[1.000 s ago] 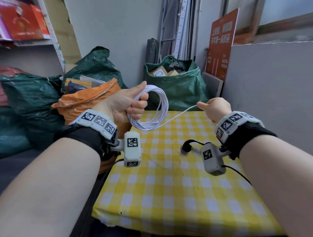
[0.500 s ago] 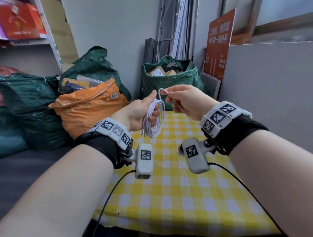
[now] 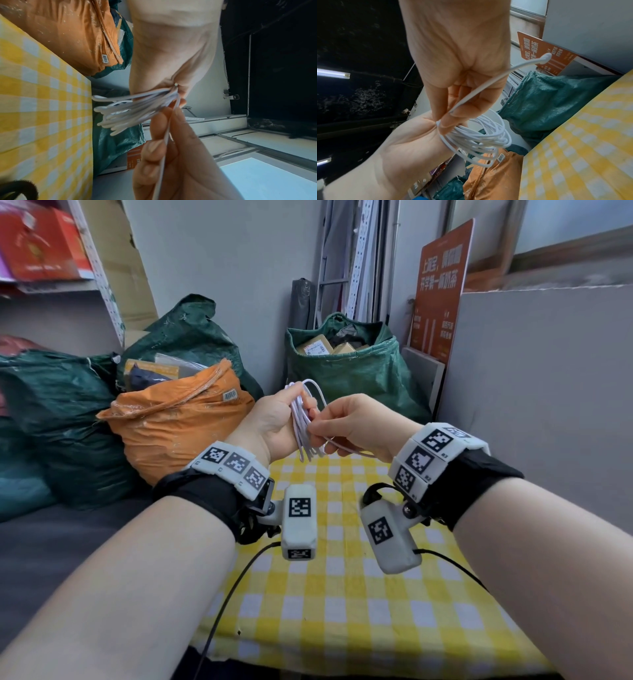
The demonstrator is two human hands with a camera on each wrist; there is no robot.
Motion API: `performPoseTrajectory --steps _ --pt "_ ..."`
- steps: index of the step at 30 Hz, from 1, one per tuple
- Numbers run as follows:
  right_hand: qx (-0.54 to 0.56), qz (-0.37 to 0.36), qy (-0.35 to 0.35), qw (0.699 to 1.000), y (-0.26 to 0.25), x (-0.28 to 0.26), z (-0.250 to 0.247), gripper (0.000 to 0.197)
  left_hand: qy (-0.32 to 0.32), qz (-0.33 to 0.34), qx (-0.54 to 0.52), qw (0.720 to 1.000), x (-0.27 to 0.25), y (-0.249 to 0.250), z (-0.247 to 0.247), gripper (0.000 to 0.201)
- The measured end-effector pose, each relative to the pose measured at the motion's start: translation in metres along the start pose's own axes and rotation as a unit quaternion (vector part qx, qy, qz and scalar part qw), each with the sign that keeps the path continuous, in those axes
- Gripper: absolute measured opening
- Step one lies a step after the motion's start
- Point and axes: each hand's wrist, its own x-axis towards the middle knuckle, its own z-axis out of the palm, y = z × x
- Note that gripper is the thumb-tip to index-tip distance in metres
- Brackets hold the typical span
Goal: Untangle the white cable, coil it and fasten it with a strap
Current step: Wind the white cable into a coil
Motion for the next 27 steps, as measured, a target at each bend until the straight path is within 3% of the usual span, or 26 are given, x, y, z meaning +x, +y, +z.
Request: performPoseTrajectory --steps 4,9,17,20,23,27 --pt "-0.017 0.032 -0.046 0.998 0.005 -0.002 -0.006 0.014 -0.026 -0.006 -0.058 0.998 -0.002 0.002 0.001 0.04" --pt "-0.086 0.075 -0.102 0.988 0.018 -0.003 -0.013 0.009 -0.02 -0.005 -0.053 0.998 -0.004 0.007 -0.002 0.04" --pt "-0.157 0.122 -0.021 0.98 0.036 -0.002 -0.026 0.008 -0.08 -0.051 -0.047 0.994 -0.013 0.011 -0.002 0.037" --pt "-0.115 0.149 -0.001 0.982 0.04 -0.002 -0.03 0.012 -0.094 -0.079 -0.028 0.992 -0.014 0.009 -0.002 0.036" --pt "-0.006 0.169 0.003 0.986 0.044 -0.003 -0.031 0.013 -0.103 -0.098 -0.017 0.99 -0.014 0.007 -0.001 0.035" --pt "0.079 0.185 0.055 0.978 0.043 -0.005 -0.029 0.021 -0.102 -0.119 0.009 0.988 -0.014 0.006 0.001 0.034"
